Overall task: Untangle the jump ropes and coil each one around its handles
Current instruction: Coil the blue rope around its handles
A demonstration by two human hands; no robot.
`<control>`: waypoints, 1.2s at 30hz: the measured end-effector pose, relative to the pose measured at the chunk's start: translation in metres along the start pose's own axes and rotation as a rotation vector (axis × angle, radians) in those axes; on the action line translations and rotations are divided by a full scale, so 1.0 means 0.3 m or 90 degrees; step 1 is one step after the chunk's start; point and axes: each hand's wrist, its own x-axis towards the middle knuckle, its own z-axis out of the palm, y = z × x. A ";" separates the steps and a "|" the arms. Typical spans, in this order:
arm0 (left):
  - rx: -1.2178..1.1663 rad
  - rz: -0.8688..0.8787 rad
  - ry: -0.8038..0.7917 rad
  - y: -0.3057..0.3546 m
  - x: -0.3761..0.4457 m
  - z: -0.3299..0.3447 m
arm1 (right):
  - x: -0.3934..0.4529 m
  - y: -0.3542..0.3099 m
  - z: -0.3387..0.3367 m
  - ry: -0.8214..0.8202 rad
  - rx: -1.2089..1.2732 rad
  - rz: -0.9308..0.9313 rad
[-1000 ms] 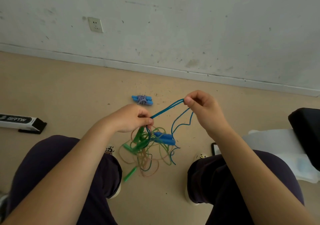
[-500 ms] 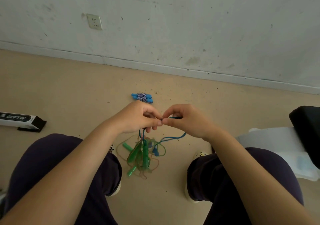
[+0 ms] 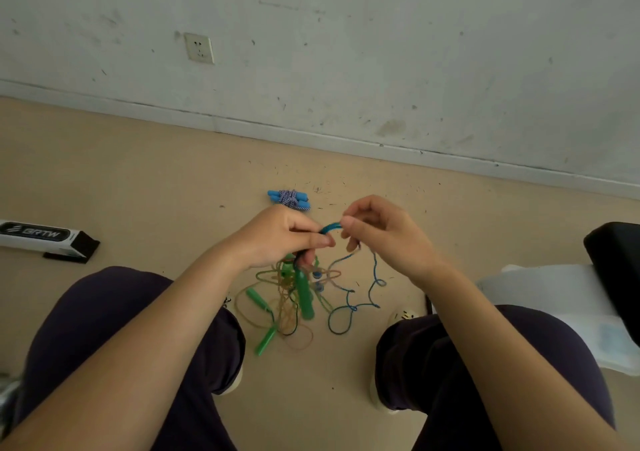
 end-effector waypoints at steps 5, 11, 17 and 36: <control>0.048 -0.003 0.005 0.000 0.009 0.013 | 0.005 0.011 0.029 -0.080 -0.129 0.002; 0.214 -0.057 -0.042 -0.010 0.018 0.024 | 0.009 0.011 0.033 -0.069 -0.322 -0.011; 0.223 -0.049 -0.009 -0.018 0.018 -0.012 | 0.003 0.012 0.019 0.012 -0.053 -0.067; 0.264 -0.057 0.215 -0.065 0.024 -0.094 | 0.000 0.014 -0.070 0.007 -0.316 0.056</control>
